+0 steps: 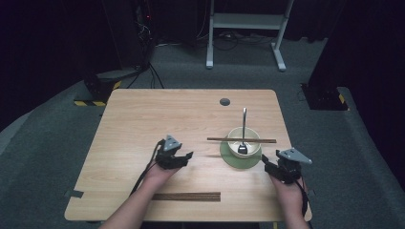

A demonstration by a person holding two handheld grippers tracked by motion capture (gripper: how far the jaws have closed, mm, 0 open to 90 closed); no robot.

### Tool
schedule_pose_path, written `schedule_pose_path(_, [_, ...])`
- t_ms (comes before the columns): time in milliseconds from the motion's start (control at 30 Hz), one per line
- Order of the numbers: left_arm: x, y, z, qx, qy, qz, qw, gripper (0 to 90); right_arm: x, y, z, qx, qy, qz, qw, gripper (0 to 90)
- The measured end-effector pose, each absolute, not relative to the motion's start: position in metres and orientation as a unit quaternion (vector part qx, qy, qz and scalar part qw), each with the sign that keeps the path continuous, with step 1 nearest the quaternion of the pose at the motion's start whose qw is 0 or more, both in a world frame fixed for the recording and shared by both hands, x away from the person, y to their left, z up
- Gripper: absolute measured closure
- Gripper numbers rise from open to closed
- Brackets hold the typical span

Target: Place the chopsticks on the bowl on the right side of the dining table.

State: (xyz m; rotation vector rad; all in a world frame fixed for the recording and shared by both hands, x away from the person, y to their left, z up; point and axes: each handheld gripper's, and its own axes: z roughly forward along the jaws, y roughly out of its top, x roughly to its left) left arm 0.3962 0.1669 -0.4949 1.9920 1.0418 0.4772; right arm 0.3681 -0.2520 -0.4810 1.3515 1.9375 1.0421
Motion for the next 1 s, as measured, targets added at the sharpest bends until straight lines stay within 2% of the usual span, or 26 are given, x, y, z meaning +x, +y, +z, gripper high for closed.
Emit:
schedule_pose_path(167, [0.371,0.235,-0.502,0.793,0.437,0.191,0.378,28.3,0.354,-0.229,-0.486,0.495,0.735,0.403,0.228,36.6])
schedule_pose_path(267, [0.353,0.271,-0.508,0.798,0.443,0.202,0.356,23.6,0.345,-0.206,-0.49,0.473,0.755,0.396,0.224,38.2])
schedule_pose_path(500, [0.322,0.331,-0.52,0.788,0.465,0.242,0.323,15.8,0.34,-0.159,-0.508,0.446,0.79,0.376,0.189,38.1])
schedule_pose_path(667, [0.318,0.338,-0.528,0.778,0.477,0.25,0.323,13.6,0.342,-0.139,-0.519,0.441,0.804,0.351,0.19,37.7])
schedule_pose_path(767, [0.319,0.336,-0.528,0.787,0.463,0.243,0.327,14.0,0.341,-0.135,-0.523,0.438,0.807,0.342,0.197,36.6])
schedule_pose_path(900, [0.323,0.341,-0.529,0.782,0.48,0.214,0.337,14.2,0.341,-0.136,-0.524,0.438,0.807,0.344,0.195,35.2])
schedule_pose_path(1000, [0.323,0.341,-0.529,0.781,0.481,0.211,0.338,14.7,0.341,-0.135,-0.524,0.438,0.808,0.344,0.195,34.9])
